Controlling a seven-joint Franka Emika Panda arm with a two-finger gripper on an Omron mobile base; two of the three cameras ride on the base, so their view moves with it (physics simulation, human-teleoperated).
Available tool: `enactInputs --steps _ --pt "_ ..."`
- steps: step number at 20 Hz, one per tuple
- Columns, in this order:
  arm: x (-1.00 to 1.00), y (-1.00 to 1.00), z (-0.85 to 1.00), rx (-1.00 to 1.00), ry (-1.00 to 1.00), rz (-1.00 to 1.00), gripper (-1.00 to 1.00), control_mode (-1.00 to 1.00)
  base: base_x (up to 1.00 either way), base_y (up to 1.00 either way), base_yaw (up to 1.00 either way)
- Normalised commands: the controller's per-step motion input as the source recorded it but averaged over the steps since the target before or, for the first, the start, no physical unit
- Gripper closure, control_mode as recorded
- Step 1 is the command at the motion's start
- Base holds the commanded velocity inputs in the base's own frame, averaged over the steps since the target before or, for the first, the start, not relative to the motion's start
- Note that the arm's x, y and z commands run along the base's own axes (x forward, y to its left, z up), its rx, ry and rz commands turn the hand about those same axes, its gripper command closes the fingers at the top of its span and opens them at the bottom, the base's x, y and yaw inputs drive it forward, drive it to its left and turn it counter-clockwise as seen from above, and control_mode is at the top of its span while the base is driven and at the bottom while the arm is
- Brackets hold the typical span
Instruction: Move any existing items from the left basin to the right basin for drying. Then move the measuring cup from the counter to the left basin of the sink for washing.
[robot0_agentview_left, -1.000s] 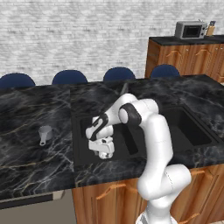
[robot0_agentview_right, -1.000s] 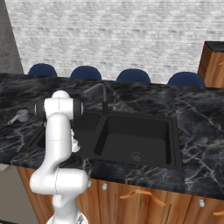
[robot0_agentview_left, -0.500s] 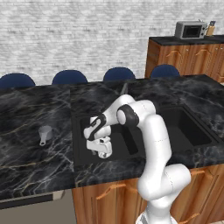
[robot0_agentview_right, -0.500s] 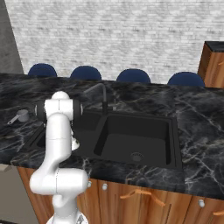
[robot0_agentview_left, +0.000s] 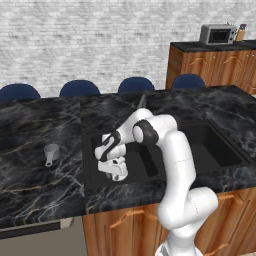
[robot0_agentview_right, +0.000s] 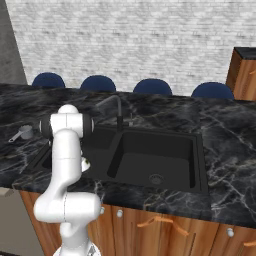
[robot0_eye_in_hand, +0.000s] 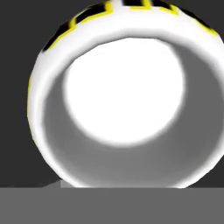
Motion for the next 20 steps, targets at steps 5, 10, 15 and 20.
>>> enactInputs --steps 5,10,15,20 --pt "0.0 -0.06 -0.17 0.02 -0.02 0.01 1.0 -1.0 0.0 0.0 0.0" --pt "0.0 -0.05 0.04 0.0 0.0 0.0 1.0 -1.0 0.0 0.0 0.0" --pt "0.0 -0.25 0.4 0.0 -0.02 -0.07 1.0 -1.0 0.0 0.0 0.0" --pt "0.0 -0.31 0.56 0.0 -0.02 -0.1 1.0 -1.0 0.0 0.0 0.0"
